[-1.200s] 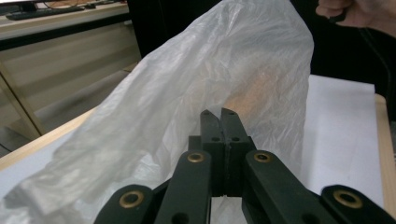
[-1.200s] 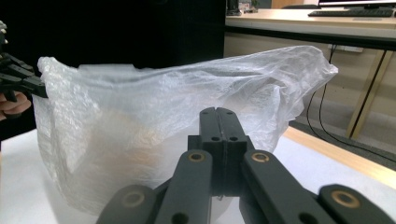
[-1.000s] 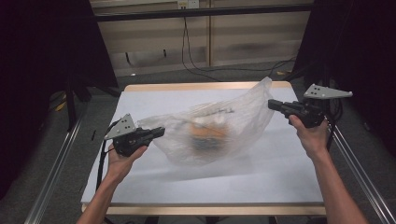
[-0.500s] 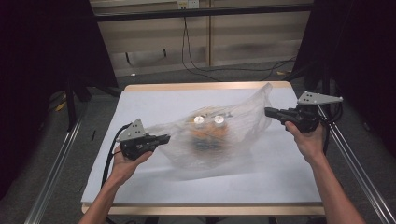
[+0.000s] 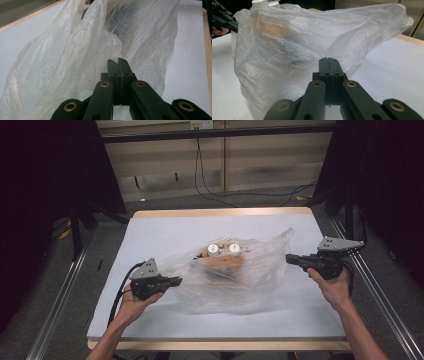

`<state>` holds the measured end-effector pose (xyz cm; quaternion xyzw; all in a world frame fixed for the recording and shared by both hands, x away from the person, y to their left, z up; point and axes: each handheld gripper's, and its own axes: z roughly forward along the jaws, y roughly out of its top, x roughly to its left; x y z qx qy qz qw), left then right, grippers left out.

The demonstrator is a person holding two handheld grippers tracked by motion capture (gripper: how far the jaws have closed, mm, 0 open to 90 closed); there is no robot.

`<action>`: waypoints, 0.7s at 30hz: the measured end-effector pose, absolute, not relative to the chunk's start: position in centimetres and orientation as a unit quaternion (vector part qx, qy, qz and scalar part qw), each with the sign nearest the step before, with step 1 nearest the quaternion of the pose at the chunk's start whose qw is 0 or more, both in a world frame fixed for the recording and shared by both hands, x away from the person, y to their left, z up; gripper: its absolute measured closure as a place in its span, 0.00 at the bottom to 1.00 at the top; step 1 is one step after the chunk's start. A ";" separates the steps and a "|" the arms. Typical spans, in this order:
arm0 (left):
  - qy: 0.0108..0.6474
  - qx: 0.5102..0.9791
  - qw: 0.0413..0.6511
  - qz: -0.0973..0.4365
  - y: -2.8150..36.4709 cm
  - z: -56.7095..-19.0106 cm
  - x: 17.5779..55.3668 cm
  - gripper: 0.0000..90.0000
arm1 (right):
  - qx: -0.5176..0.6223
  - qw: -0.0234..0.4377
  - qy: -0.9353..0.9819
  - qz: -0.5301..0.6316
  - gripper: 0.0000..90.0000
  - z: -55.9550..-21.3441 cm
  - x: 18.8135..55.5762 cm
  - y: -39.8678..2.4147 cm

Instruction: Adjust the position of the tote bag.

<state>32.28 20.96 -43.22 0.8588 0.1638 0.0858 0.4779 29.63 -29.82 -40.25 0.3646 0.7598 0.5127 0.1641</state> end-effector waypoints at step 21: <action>0.175 0.889 0.418 0.069 20.7 -45.8 33.1 1.00 | 0.382 0.130 0.800 0.444 1.00 -44.7 30.5 -28.7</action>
